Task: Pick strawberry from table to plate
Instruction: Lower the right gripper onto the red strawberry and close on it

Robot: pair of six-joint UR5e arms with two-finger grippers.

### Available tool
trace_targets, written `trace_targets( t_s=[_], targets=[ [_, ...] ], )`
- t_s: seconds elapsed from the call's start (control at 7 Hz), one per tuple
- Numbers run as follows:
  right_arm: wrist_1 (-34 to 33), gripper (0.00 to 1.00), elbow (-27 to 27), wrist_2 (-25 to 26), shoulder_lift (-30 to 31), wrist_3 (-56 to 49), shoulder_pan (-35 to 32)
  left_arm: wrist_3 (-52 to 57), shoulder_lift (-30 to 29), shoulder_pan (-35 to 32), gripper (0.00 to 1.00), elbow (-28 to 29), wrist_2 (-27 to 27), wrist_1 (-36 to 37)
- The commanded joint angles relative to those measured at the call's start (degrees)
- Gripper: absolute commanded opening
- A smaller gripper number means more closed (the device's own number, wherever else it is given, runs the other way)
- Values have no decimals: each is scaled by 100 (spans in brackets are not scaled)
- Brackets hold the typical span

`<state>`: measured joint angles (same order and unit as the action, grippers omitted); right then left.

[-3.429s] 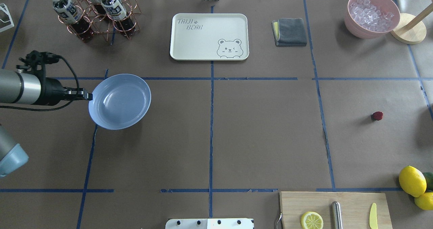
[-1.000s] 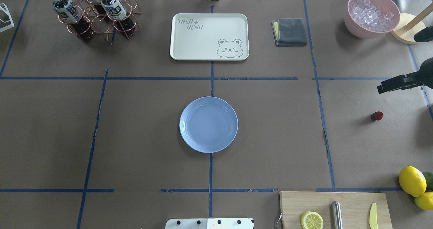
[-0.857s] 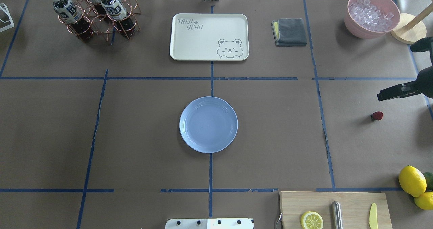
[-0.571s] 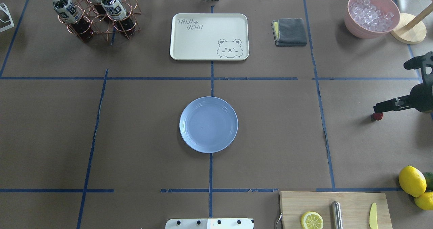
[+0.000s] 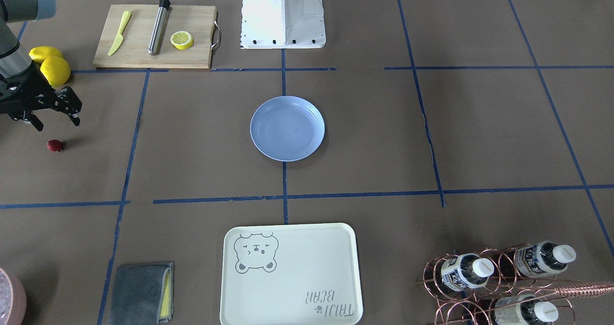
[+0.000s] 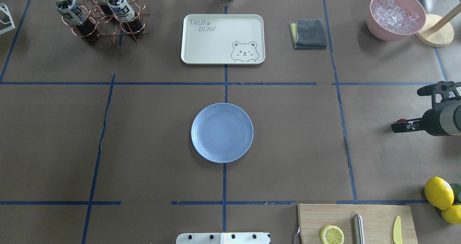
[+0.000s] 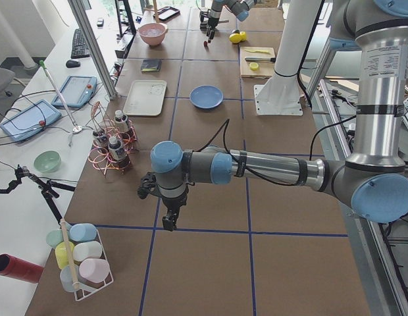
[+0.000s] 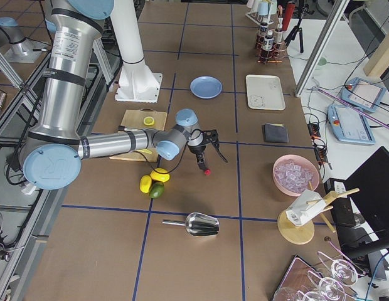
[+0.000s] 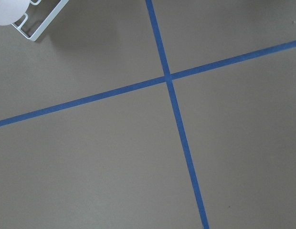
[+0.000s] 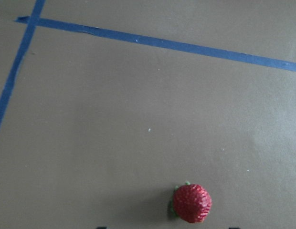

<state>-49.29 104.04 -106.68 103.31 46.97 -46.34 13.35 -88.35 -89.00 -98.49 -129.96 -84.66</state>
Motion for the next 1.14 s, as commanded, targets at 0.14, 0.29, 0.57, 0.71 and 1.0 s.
trace_targets(
  t_s=[0.14, 0.29, 0.57, 0.71, 1.0],
  targets=[
    [68, 88, -376, 174, -127, -109, 19, 1, 11, -3, 100, -56, -3, -16],
    [68, 88, -419, 182, -206, -109, 19, 1, 11, -3, 100, -56, -3, -16],
    [68, 86, -516, 357, -268, -109, 19, 1, 11, -3, 100, -56, 6, -16],
    [59, 83, -525, 376, -277, -109, 28, 1, 11, -3, 100, -56, 6, -16],
    [59, 76, -551, 376, -285, -109, 37, 1, 11, -3, 100, -100, 6, -16]
  ],
)
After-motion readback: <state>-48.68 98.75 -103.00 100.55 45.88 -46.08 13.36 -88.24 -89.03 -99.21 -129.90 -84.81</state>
